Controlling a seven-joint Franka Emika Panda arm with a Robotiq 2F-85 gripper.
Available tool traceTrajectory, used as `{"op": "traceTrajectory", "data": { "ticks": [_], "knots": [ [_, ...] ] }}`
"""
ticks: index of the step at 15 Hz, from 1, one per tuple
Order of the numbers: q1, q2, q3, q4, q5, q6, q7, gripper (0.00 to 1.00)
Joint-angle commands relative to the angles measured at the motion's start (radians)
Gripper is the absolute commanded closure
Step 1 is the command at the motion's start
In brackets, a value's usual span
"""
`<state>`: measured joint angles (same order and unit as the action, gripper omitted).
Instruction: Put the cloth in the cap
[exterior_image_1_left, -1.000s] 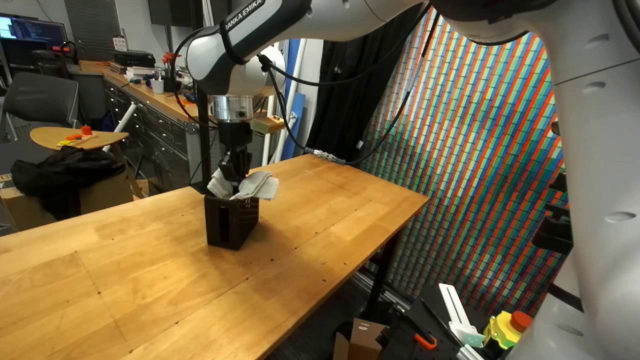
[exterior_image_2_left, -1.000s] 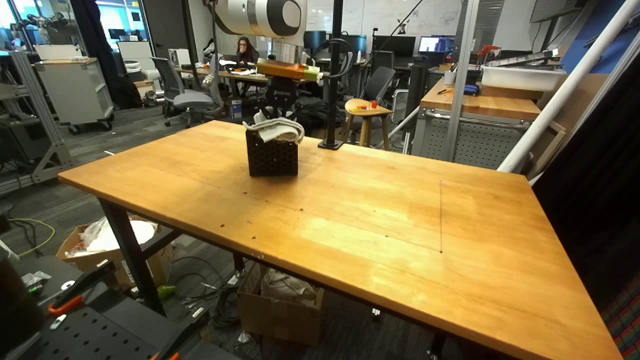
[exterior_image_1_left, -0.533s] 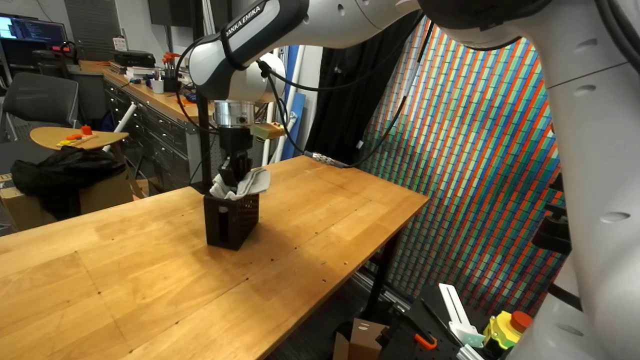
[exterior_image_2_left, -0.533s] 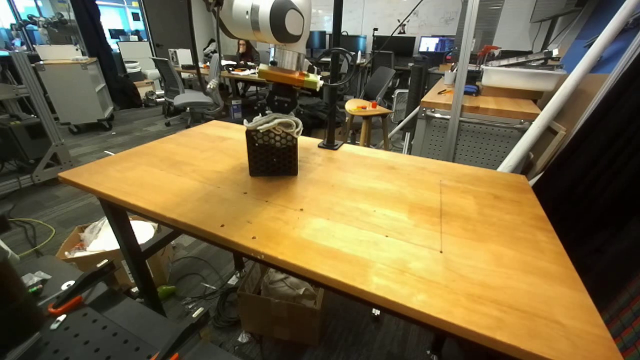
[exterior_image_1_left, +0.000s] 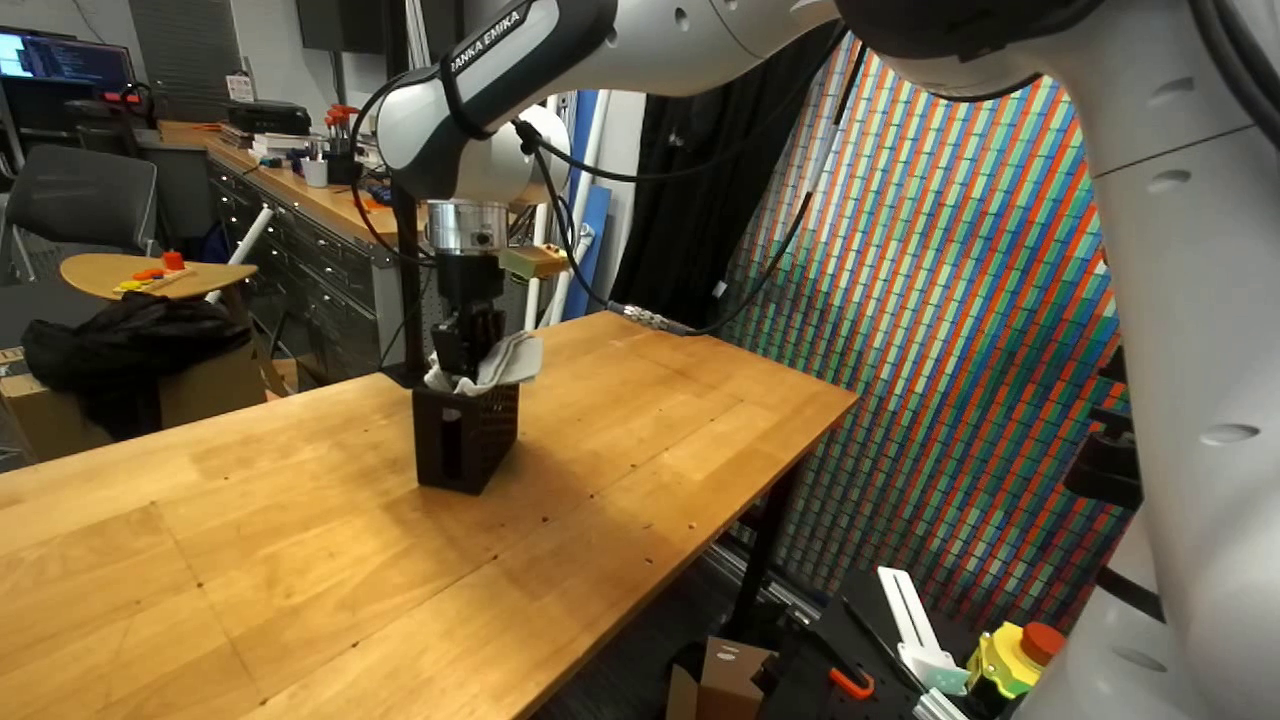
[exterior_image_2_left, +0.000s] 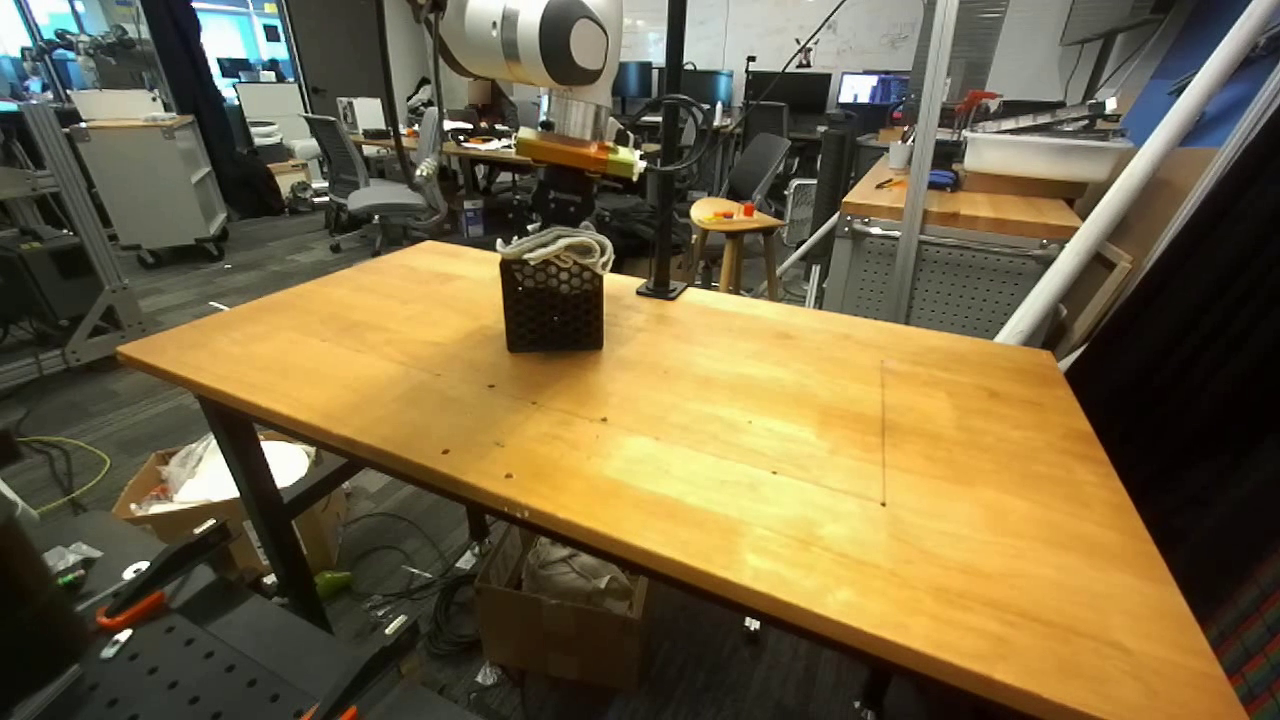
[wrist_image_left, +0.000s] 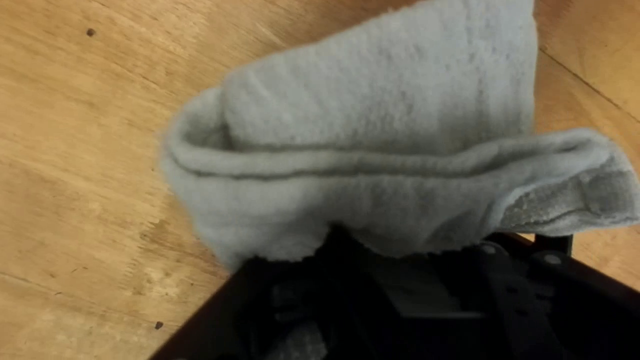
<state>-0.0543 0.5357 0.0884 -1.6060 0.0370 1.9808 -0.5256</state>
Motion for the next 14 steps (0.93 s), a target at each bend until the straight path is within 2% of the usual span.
{"op": "traceTrajectory", "data": {
  "ticks": [1,3,4,6,9,10,11,13,14],
  "knots": [
    [-0.002,0.033,0.011,0.036,0.006,0.008,0.004,0.27],
    [-0.001,0.033,0.012,0.037,0.004,0.008,0.003,0.35],
    [-0.001,0.033,0.012,0.039,0.001,0.007,0.002,0.50],
    [-0.001,0.029,0.010,0.038,-0.004,0.009,0.002,0.63],
    [-0.001,0.029,0.009,0.044,-0.007,0.014,0.001,0.87],
    [-0.001,0.029,0.010,0.045,-0.008,0.015,-0.001,0.92],
    [-0.001,0.028,0.010,0.046,-0.009,0.013,-0.003,0.91],
    [-0.001,0.023,0.012,0.050,-0.009,0.007,-0.006,0.72],
    [0.000,0.019,0.011,0.050,-0.011,0.004,-0.006,0.67]
  ]
}}
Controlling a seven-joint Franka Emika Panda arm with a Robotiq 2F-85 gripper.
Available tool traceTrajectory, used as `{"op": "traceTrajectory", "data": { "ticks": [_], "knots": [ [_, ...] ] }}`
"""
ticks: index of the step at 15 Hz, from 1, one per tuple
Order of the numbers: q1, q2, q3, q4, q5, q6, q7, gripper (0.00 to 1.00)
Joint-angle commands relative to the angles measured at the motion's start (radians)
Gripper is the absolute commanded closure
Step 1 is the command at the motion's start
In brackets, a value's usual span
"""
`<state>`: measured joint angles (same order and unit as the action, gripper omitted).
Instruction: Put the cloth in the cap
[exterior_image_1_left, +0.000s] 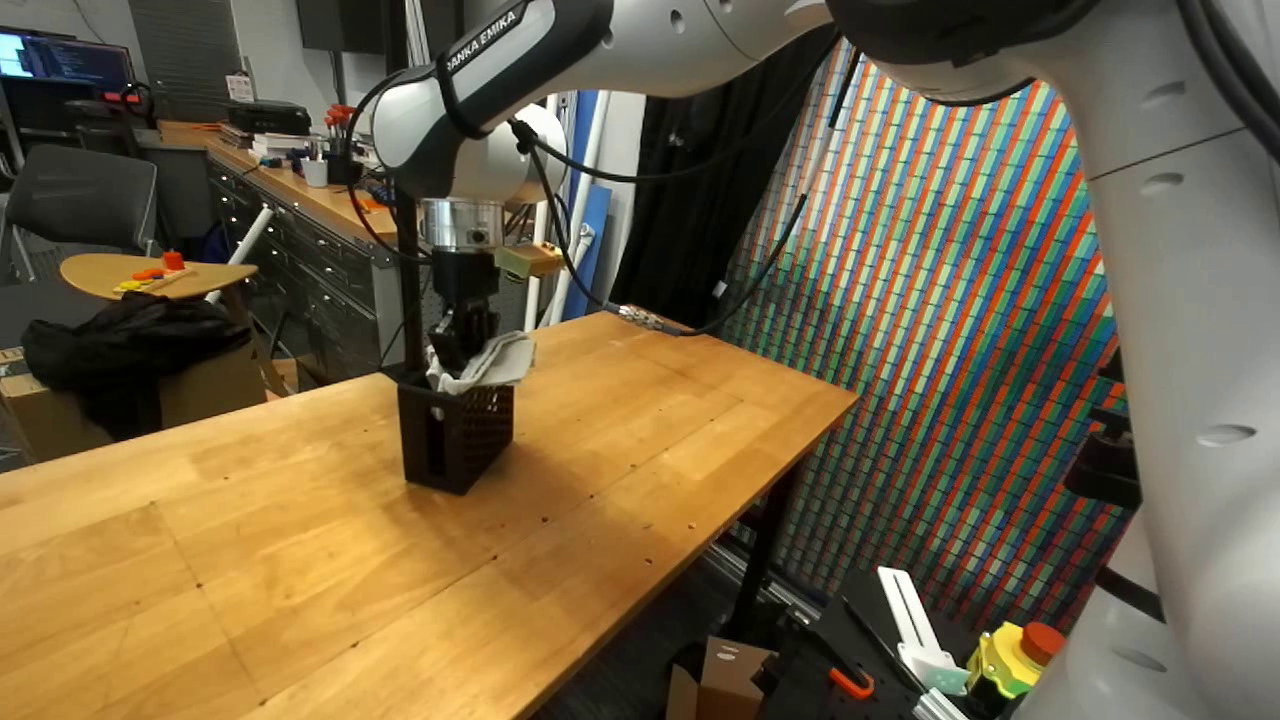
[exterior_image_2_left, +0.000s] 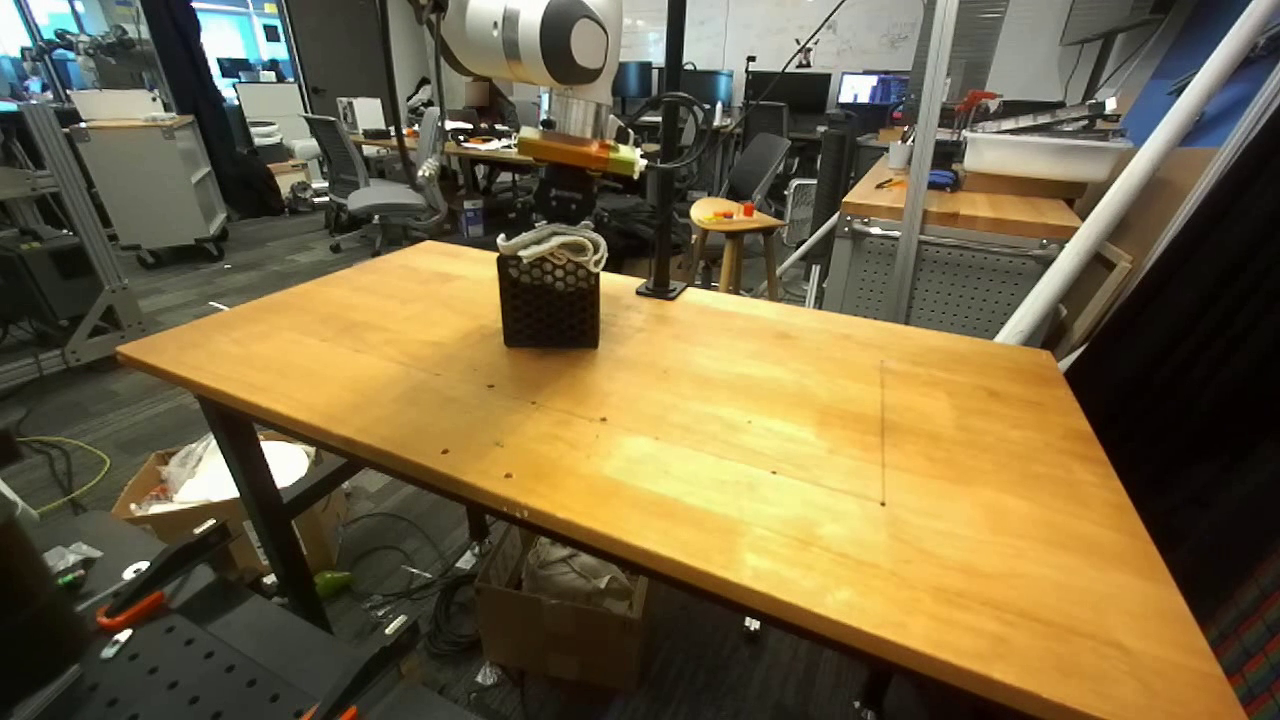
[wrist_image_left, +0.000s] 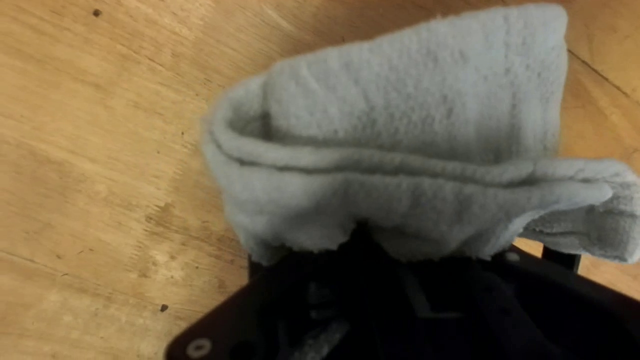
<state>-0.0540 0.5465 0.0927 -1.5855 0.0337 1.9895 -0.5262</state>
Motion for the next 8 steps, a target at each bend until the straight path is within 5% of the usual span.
{"op": "traceTrajectory", "data": {
  "ticks": [1,4,8],
  "knots": [
    [0.000,0.003,0.007,0.029,-0.010,-0.008,-0.005,0.62],
    [0.005,-0.012,0.006,0.031,-0.020,-0.021,-0.003,0.55],
    [0.011,-0.023,0.007,0.035,-0.032,-0.029,-0.003,0.61]
  ]
}}
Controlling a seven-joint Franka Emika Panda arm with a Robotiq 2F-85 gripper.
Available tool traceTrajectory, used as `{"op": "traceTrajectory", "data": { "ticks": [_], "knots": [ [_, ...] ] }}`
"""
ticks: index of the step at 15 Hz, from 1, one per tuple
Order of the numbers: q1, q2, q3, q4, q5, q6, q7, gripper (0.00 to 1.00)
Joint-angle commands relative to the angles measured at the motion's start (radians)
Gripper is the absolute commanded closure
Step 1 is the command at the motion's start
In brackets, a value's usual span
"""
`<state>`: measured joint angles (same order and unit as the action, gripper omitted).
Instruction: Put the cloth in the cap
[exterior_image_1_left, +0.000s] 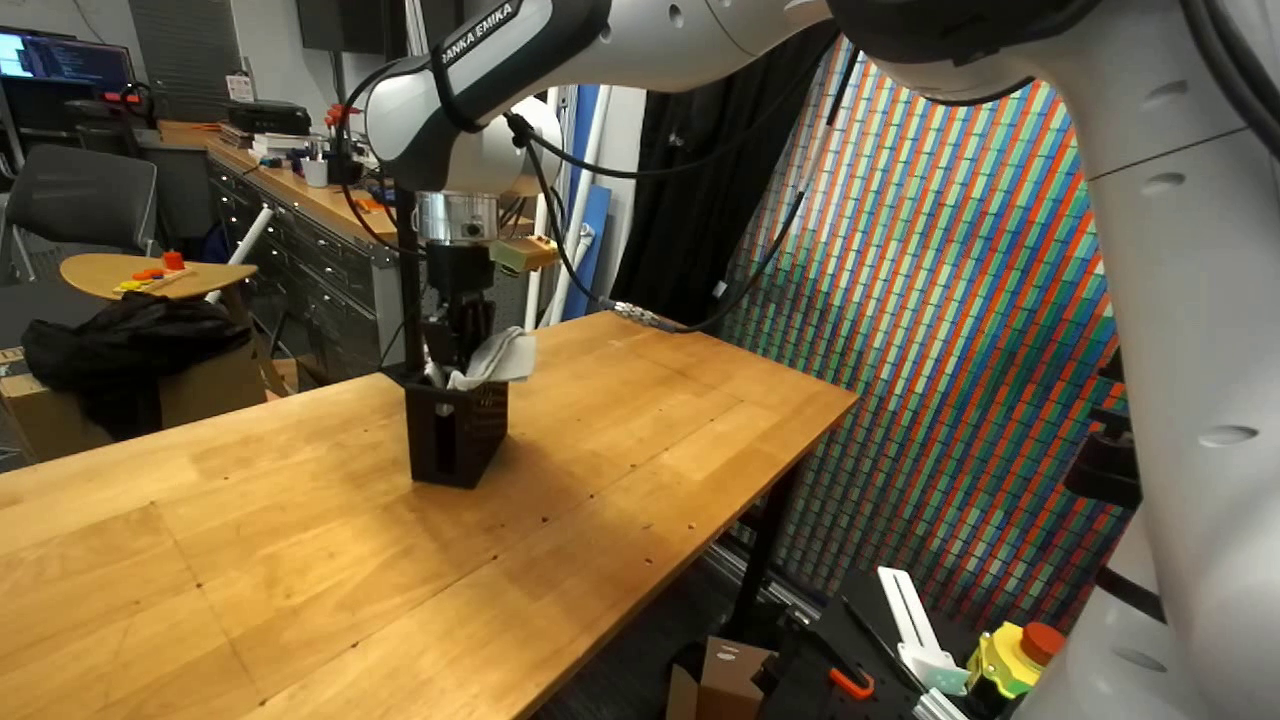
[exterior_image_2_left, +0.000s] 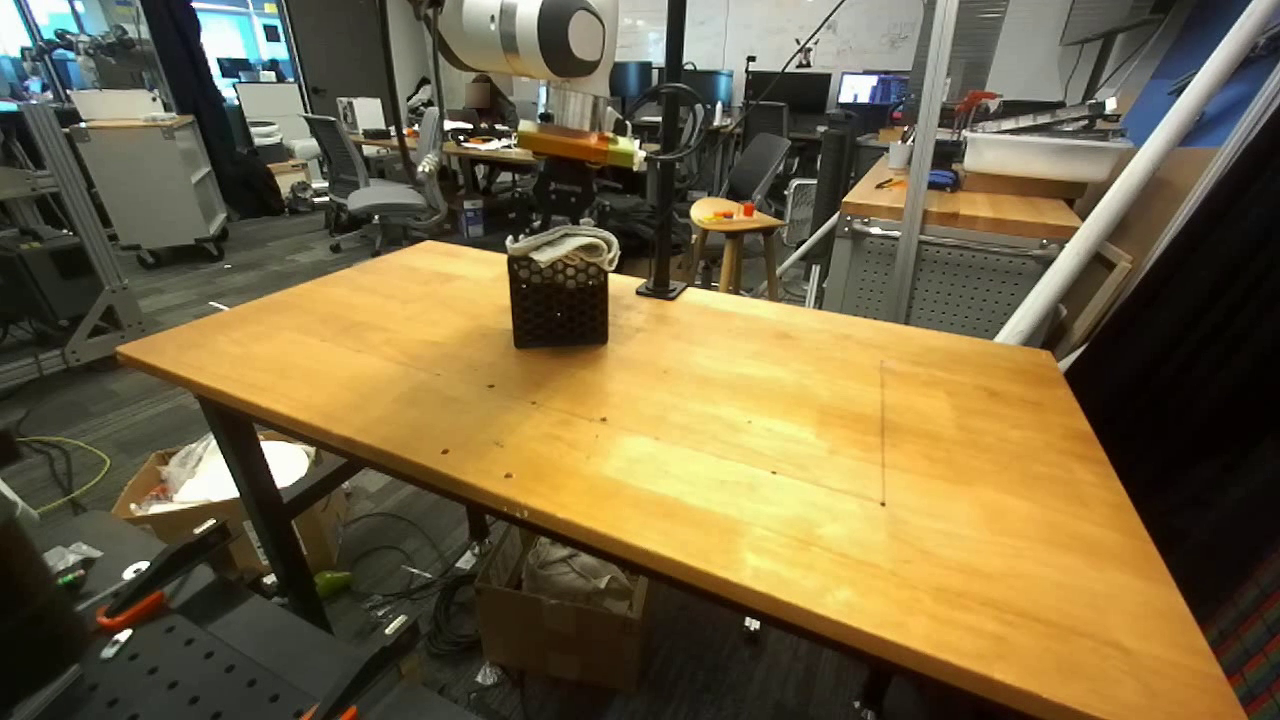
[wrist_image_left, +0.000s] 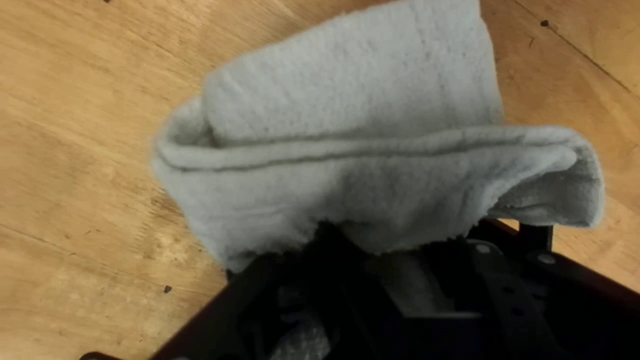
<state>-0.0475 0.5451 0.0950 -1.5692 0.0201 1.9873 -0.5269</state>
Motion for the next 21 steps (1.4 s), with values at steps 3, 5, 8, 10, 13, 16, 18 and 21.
{"op": "traceTrajectory", "data": {
  "ticks": [3,5,8,10,13,16,18,21],
  "knots": [
    [0.010,-0.034,0.002,0.025,-0.035,-0.033,-0.002,0.63],
    [0.014,-0.045,0.000,0.031,-0.048,-0.042,-0.001,0.63],
    [0.020,-0.067,-0.003,0.035,-0.073,-0.057,0.000,0.63],
    [0.022,-0.087,-0.006,0.032,-0.090,-0.071,0.001,0.64],
    [0.024,-0.132,-0.016,0.012,-0.136,-0.086,0.002,0.66],
    [0.016,-0.185,-0.029,-0.032,-0.171,-0.088,0.009,0.69],
    [0.007,-0.213,-0.038,-0.071,-0.177,-0.071,0.012,0.80],
    [-0.009,-0.245,-0.049,-0.140,-0.164,-0.040,0.013,0.97]
  ]
}}
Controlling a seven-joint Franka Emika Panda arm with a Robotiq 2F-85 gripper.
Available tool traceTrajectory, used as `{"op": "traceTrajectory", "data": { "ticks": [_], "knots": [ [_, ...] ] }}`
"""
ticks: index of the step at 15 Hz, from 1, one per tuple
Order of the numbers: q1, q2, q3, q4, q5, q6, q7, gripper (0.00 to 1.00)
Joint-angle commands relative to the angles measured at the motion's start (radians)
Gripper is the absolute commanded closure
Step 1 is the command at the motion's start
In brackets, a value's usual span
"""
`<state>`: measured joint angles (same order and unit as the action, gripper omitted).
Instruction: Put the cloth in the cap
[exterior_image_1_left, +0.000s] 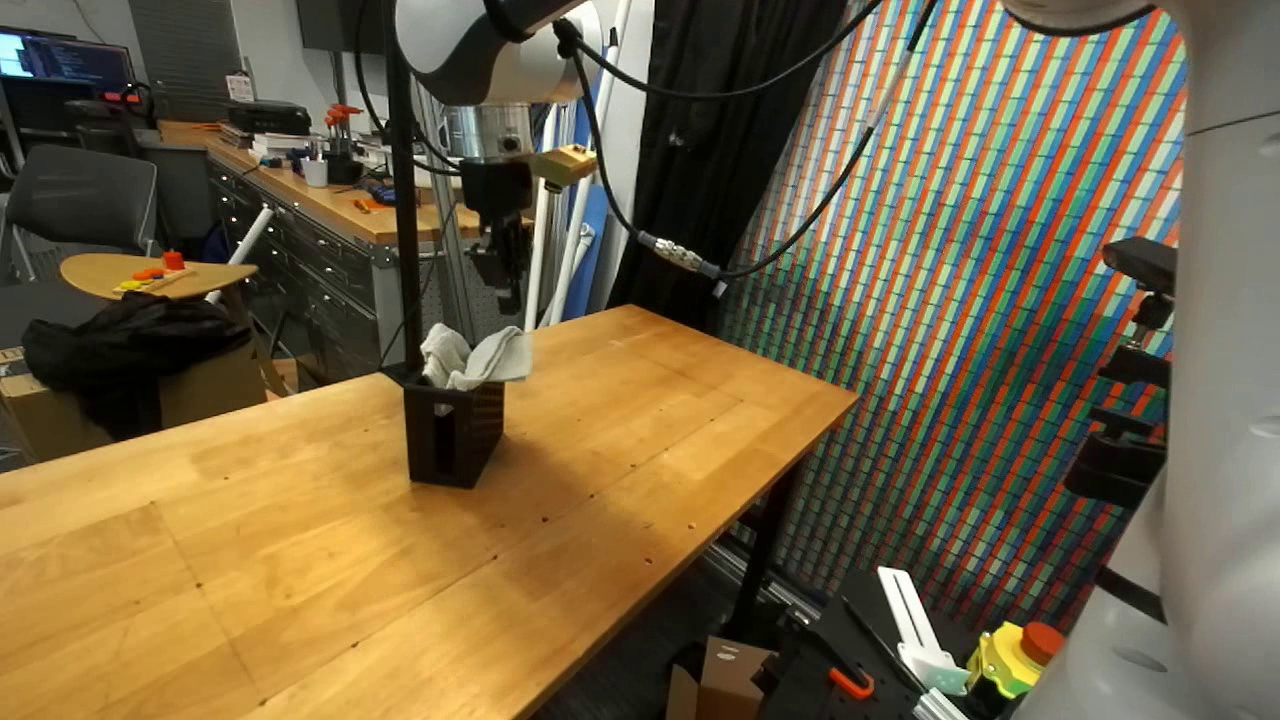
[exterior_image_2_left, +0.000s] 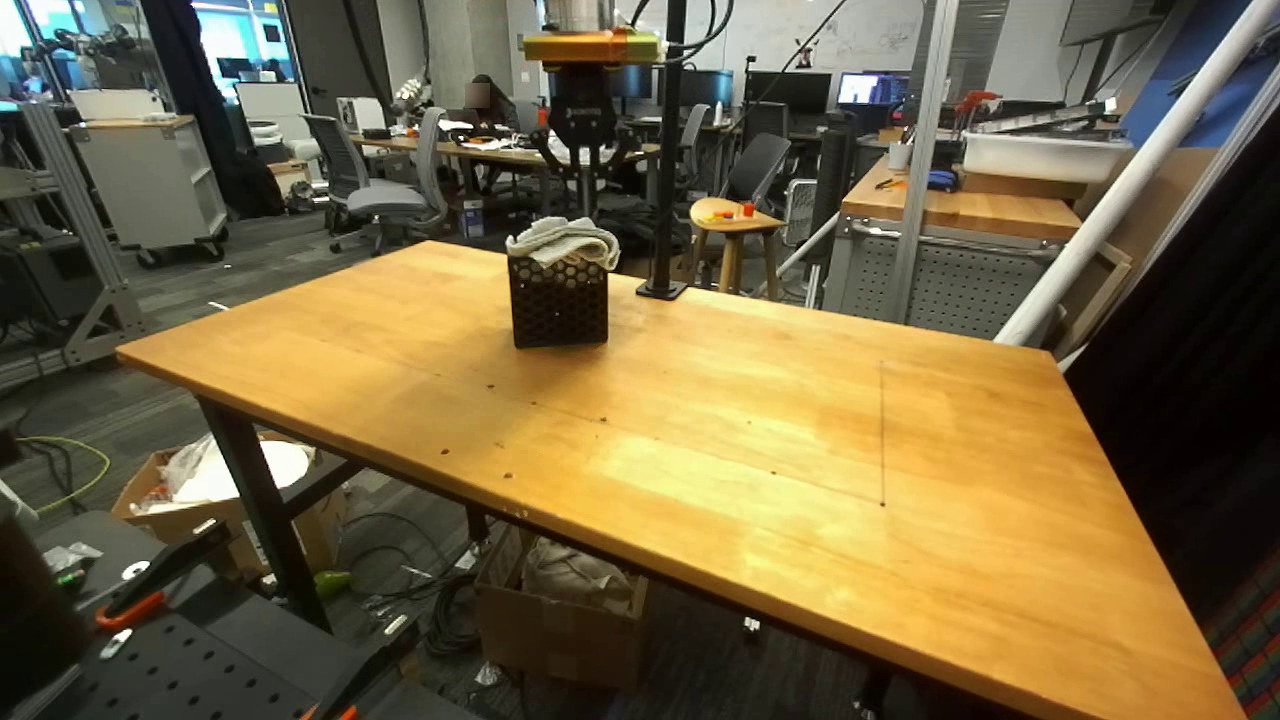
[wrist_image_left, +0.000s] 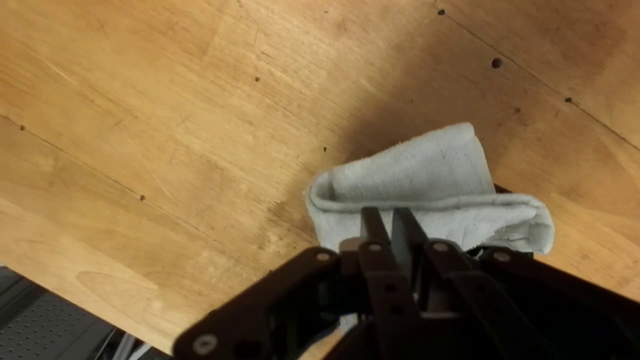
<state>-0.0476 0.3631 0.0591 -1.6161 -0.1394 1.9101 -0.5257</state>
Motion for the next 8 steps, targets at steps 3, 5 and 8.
{"op": "traceTrajectory", "data": {
  "ticks": [3,5,8],
  "knots": [
    [-0.026,-0.090,-0.024,-0.167,0.003,0.078,0.013,0.95],
    [-0.037,-0.106,-0.032,-0.212,0.006,0.110,0.012,0.93],
    [-0.048,-0.113,-0.037,-0.256,0.012,0.151,0.013,0.95]
  ]
}}
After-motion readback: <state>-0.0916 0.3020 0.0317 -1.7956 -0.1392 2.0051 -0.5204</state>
